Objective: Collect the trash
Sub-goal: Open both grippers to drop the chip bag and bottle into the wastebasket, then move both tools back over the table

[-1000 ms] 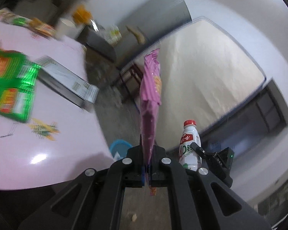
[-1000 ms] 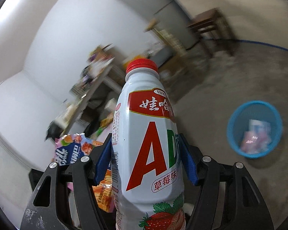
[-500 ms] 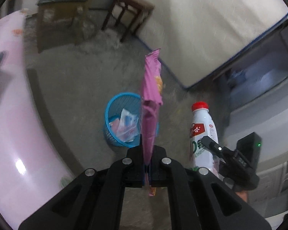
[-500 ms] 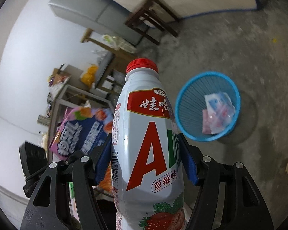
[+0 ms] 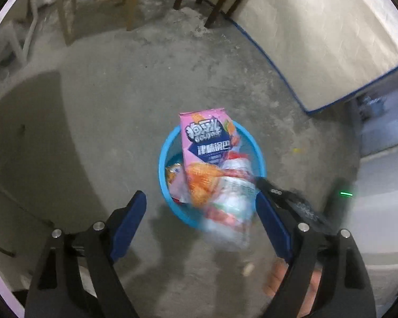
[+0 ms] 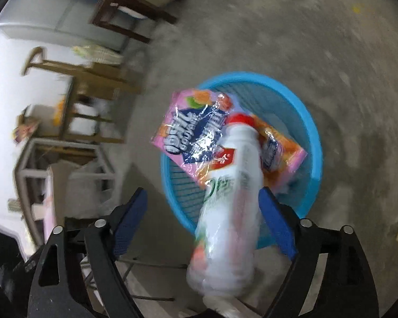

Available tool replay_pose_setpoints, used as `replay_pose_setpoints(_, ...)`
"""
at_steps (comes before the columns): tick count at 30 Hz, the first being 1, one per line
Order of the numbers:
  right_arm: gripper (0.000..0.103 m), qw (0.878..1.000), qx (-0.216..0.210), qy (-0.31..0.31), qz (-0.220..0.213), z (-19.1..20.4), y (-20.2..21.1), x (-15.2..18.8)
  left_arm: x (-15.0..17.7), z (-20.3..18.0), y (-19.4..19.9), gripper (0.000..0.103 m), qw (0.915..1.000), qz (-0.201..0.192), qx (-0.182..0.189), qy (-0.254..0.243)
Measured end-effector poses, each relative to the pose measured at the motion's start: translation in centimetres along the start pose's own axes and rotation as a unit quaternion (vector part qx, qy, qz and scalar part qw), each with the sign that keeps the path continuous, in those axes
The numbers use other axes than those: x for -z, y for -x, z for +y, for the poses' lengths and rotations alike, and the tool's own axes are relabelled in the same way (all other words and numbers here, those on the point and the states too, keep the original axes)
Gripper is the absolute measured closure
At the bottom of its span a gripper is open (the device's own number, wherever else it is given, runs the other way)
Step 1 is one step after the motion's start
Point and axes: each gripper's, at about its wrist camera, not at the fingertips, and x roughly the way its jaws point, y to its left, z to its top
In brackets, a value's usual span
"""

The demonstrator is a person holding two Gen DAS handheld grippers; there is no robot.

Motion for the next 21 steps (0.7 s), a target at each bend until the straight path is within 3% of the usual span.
replay_pose_setpoints(5,0.025,1.0,-0.013,0.012,-0.011,-0.4,1.3,2.2,1.2,1.0,5.1,0.018,0.9978,-0.063,0.009,-0.02)
replay_pose_setpoints(13,0.024,0.997,-0.035,0.04,-0.047,-0.2,6.6,4.0,5.5,1.4,15.4,0.01,0.9859,-0.159,0.042,-0.031)
replay_pose_setpoints(18,0.024,0.99,-0.042,0.11,-0.071,3.8,10.8,5.3,8.4,3.5,22.1,0.006,0.9711,-0.23,0.048,-0.042)
replay_pose_setpoints(21,0.023,0.978,-0.047,0.184,-0.084,9.0,12.7,6.4,10.2,5.8,25.1,0.006,0.9616,-0.269,0.047,-0.03)
